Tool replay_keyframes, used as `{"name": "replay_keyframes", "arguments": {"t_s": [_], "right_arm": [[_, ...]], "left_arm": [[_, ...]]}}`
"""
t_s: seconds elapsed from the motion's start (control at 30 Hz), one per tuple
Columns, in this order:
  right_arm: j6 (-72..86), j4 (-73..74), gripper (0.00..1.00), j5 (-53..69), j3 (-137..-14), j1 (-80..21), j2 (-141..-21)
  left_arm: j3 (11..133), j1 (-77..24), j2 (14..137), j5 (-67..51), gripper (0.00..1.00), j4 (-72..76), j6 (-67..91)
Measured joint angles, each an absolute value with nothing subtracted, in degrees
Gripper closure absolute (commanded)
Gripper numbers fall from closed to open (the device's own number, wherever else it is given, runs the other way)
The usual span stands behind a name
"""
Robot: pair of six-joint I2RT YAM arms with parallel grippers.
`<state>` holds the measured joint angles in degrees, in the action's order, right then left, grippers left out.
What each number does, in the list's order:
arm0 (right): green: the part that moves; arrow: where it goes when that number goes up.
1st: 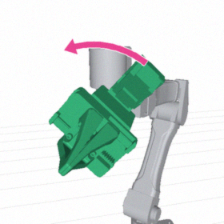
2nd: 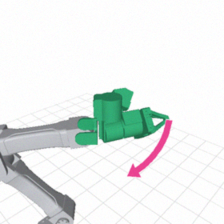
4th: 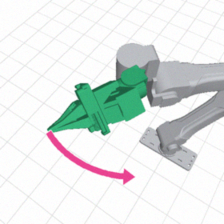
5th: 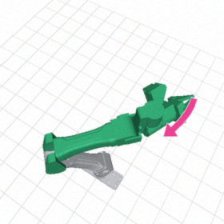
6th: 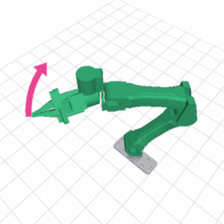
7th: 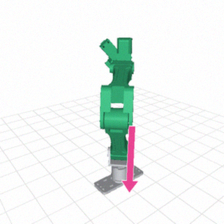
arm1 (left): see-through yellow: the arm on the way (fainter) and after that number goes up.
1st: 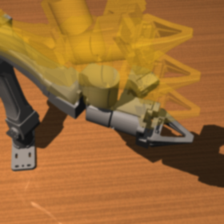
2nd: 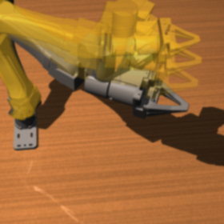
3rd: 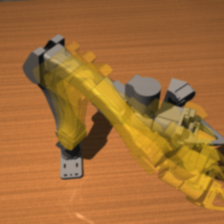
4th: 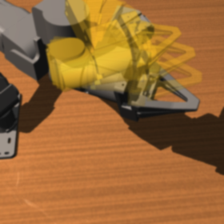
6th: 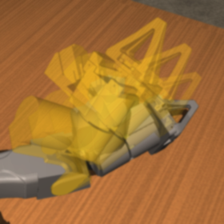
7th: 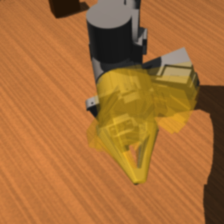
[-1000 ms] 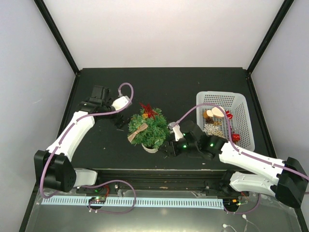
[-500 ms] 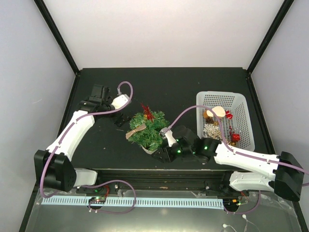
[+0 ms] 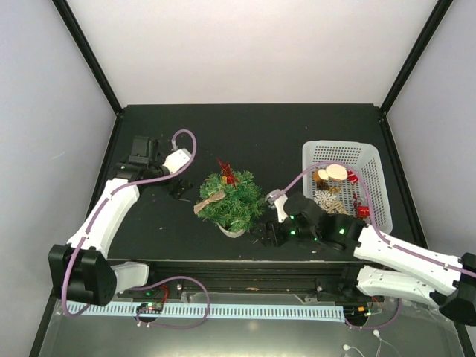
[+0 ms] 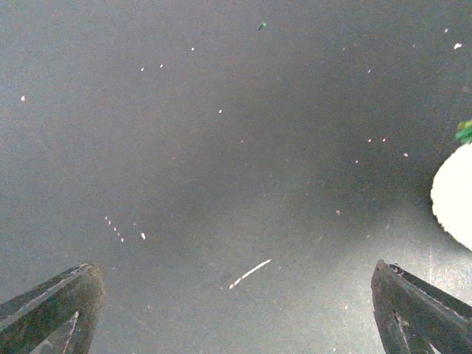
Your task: Decorate the small christmas tree
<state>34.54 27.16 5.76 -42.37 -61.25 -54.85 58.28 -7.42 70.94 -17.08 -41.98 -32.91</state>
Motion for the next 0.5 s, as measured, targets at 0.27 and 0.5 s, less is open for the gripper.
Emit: {"name": "replay_keyframes", "arguments": {"t_s": [0.27, 0.5], "right_arm": [[33.0, 35.7, 0.28, 2.0, -43.1, -52.3, -49.2], [31.6, 40.7, 0.34, 0.3, -44.4, -36.7, -48.9]], "left_arm": [[54.8, -5.2, 67.6, -17.0, 0.01, -42.8, -33.6], [54.4, -5.1, 65.3, -18.8, 0.01, -43.1, -32.9]]}}
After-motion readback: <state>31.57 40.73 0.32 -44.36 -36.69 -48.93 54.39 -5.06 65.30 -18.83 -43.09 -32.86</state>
